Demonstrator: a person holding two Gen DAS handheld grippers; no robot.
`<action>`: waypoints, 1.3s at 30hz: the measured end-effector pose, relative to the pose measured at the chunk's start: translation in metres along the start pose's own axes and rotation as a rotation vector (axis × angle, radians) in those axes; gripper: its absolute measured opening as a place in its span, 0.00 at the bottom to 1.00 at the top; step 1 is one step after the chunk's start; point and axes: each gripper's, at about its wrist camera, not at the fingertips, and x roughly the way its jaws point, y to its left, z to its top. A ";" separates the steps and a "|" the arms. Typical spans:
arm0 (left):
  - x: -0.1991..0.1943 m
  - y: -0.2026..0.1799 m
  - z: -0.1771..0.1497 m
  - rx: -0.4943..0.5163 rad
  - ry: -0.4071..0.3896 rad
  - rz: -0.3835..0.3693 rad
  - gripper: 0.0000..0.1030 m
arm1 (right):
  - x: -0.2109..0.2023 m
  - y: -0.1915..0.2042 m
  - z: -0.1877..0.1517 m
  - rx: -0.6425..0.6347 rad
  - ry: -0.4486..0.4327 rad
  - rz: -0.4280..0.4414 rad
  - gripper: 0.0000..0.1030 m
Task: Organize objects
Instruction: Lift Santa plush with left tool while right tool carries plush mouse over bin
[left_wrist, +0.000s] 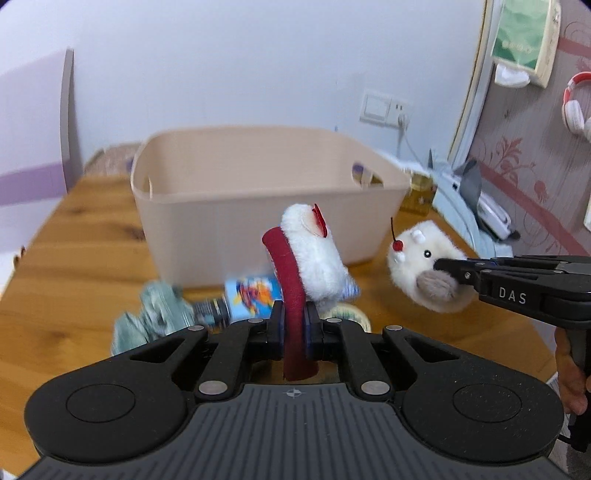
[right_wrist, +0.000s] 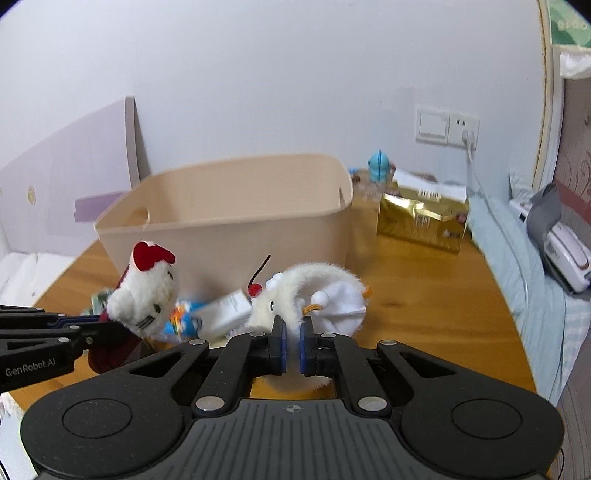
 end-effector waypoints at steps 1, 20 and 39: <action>-0.003 0.000 0.005 0.009 -0.016 0.008 0.09 | -0.002 -0.001 0.005 0.000 -0.008 0.006 0.07; 0.036 0.020 0.115 0.077 -0.064 0.116 0.09 | 0.018 0.013 0.105 0.003 -0.189 -0.006 0.07; 0.144 0.054 0.135 0.004 0.240 0.128 0.09 | 0.118 0.022 0.108 -0.039 0.087 0.024 0.08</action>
